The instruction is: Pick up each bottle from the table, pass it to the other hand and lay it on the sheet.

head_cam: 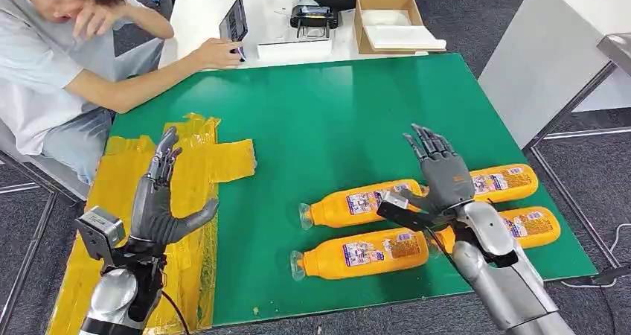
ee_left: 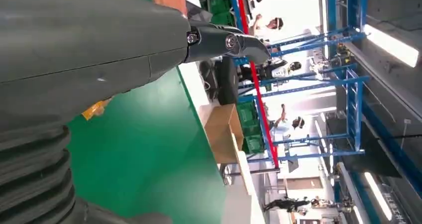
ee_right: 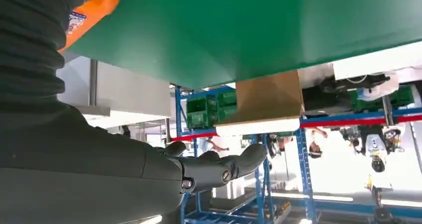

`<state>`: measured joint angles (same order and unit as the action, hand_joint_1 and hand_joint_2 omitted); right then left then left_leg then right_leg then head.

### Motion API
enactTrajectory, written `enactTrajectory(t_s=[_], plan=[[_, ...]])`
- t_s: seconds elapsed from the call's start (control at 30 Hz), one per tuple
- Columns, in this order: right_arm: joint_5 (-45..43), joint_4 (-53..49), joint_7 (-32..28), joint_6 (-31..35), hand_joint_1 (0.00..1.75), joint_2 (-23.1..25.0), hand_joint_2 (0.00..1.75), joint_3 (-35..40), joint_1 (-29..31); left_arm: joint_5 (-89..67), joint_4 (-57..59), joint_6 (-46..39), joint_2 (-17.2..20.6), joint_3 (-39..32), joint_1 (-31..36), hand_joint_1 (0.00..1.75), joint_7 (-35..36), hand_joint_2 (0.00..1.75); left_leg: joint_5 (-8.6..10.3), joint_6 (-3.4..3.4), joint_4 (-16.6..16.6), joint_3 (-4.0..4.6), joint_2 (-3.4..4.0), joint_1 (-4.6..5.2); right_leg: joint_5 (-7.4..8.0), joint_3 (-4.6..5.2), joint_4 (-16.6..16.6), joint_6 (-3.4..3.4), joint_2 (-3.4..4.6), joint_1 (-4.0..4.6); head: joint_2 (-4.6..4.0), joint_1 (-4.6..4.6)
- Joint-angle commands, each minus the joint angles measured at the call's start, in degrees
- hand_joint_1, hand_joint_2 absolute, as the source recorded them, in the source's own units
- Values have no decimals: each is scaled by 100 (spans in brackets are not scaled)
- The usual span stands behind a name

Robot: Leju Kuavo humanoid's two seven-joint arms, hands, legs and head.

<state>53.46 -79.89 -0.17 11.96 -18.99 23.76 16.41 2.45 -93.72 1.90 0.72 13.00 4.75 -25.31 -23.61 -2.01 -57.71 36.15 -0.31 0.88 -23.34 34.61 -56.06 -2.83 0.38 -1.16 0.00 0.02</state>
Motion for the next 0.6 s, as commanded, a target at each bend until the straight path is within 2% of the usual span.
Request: enactTrajectory(t_s=[0.03, 0.23, 0.6], plan=[[-139, 729, -99, -197, 0, 18, 175, 439, 512, -9, 399, 87, 2, 15, 228, 0, 7, 175, -9, 20, -4, -25, 11, -13, -1, -27, 5, 16, 6, 14, 0, 0], [-87, 1237, -165, -493, 0, 89, 175, 917, 972, -5, 473, 183, -20, 75, 315, 0, -13, 175, -7, 17, -3, -20, 19, -10, 2, -19, 4, 14, 13, 11, 0, 2], [-396, 1634, -347, -948, 0, 151, 175, 1338, 1352, 6, 521, 246, -20, 128, 442, 0, -59, 175, -4, 13, -2, -16, 9, -7, 0, -16, 2, 11, 5, 7, 0, 0]])
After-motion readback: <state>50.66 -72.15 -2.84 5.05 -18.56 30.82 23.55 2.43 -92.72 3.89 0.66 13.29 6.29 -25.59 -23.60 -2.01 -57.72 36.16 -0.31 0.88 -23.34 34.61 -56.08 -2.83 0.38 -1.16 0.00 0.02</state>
